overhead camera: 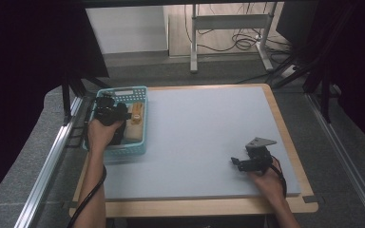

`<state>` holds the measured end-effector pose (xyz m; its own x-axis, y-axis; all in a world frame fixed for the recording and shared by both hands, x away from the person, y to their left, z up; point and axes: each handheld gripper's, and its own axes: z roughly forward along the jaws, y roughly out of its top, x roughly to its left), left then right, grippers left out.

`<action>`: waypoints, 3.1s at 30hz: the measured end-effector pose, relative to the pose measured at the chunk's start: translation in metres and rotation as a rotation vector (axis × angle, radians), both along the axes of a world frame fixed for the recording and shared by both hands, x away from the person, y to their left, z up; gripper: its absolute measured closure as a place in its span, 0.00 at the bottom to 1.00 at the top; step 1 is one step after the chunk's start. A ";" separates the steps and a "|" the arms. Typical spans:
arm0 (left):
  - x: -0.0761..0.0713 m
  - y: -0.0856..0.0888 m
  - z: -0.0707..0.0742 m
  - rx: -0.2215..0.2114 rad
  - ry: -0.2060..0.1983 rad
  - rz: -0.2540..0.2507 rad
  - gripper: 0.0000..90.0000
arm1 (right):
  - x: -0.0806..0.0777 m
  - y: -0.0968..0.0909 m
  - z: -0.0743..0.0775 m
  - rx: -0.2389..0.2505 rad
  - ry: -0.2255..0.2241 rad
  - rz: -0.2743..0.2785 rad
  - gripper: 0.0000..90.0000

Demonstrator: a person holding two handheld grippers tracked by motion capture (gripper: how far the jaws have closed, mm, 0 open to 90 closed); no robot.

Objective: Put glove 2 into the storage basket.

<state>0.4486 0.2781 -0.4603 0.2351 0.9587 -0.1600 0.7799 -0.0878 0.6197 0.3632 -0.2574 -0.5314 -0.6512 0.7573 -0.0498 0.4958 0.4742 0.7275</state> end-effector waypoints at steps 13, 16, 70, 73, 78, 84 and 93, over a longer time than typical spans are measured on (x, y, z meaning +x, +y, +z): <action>-0.016 0.004 0.004 -0.002 -0.026 -0.016 0.07 | 0.000 0.000 0.000 0.001 -0.001 0.000 0.20; -0.020 0.003 0.007 -0.007 -0.034 -0.026 0.04 | 0.000 0.000 0.000 0.000 -0.001 -0.001 0.20; -0.088 -0.040 0.027 0.000 -0.207 -0.245 0.00 | 0.000 0.000 0.000 -0.002 -0.002 0.000 0.20; -0.090 -0.044 0.027 -0.001 -0.212 -0.258 0.00 | 0.000 0.000 0.000 -0.003 -0.002 0.002 0.20; -0.093 -0.052 0.027 0.000 -0.220 -0.281 0.00 | 0.000 0.000 0.000 -0.002 -0.003 0.000 0.20; -0.096 -0.065 0.027 0.000 -0.232 -0.312 0.00 | 0.000 0.000 0.000 -0.004 -0.002 0.002 0.20; -0.099 -0.087 0.024 -0.006 -0.240 -0.366 0.00 | 0.000 0.000 0.000 -0.002 -0.002 0.000 0.20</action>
